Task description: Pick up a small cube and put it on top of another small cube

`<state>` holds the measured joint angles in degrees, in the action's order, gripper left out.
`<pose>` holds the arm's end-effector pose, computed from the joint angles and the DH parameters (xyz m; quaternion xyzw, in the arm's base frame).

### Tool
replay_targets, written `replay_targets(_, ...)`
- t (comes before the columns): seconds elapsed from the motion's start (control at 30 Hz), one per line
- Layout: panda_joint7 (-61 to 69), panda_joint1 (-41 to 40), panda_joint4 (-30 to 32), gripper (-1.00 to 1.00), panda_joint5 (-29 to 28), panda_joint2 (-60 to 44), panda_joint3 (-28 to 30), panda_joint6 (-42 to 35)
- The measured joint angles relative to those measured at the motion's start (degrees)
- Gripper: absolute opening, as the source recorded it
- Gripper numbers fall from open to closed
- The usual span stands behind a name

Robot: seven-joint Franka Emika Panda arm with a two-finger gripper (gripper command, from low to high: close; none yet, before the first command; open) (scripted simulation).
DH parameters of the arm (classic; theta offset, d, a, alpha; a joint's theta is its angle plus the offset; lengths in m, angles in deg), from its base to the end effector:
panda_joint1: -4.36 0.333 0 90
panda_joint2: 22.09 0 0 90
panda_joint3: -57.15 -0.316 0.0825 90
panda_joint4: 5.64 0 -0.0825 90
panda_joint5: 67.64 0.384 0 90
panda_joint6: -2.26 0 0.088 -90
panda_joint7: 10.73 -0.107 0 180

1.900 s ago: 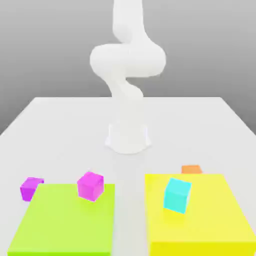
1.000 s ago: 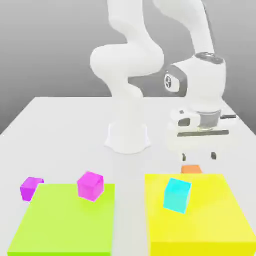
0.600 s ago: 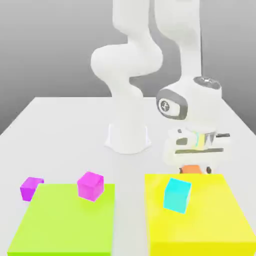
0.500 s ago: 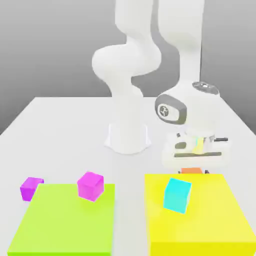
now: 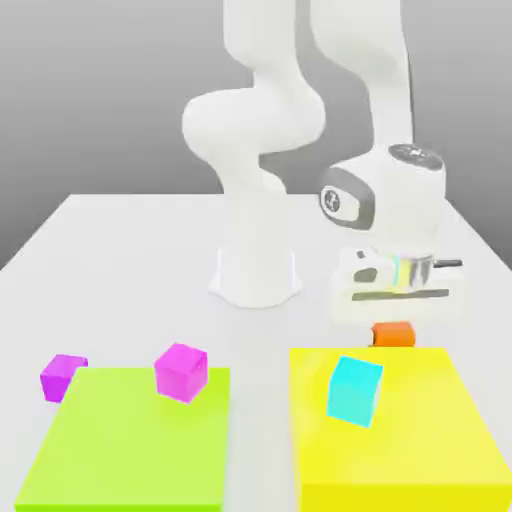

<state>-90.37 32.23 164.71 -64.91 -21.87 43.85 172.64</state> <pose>0.2407 0.2059 0.1785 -0.9362 0.3515 0.0021 0.0036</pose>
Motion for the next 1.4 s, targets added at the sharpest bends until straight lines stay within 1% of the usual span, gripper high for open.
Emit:
replay_targets(0.13, 1.5, 1.3, 1.2, -1.0, 2.8, 5.3, 0.4, -4.1)
replay_targets(0.17, 0.5, 0.9, 0.5, -1.0, 0.9, 5.8, -0.2, -5.7)
replay_targets(0.27, -4.0, -0.8, -4.1, -1.0, -9.2, 5.4, -3.3, -11.9)
replay_targets(0.3, -3.9, -1.4, -5.7, -1.0, -11.9, 5.4, -3.3, -14.1)
replay_targets(0.33, -2.6, -2.1, -7.0, -1.0, -13.8, 5.6, -2.9, -16.1)
replay_targets(0.37, -0.6, -2.9, -7.8, -1.0, -14.6, 5.9, -2.0, -17.4)
replay_targets(0.67, 21.8, -9.4, -8.9, -1.0, -12.4, 10.6, 9.4, -22.5)
replay_targets(0.83, 33.5, -13.3, -9.2, -1.0, -12.1, 13.4, 16.1, -25.0)
replay_targets(1.23, 59.0, -23.7, -9.9, -1.0, -14.8, 21.0, 31.5, -31.4)
replay_targets(1.3, 61.6, -24.6, -9.0, -1.0, -14.4, 21.0, 33.6, -29.8)
replay_targets(1.4, 63.3, -24.0, -7.9, -1.0, -13.1, 16.1, 35.1, -23.6)
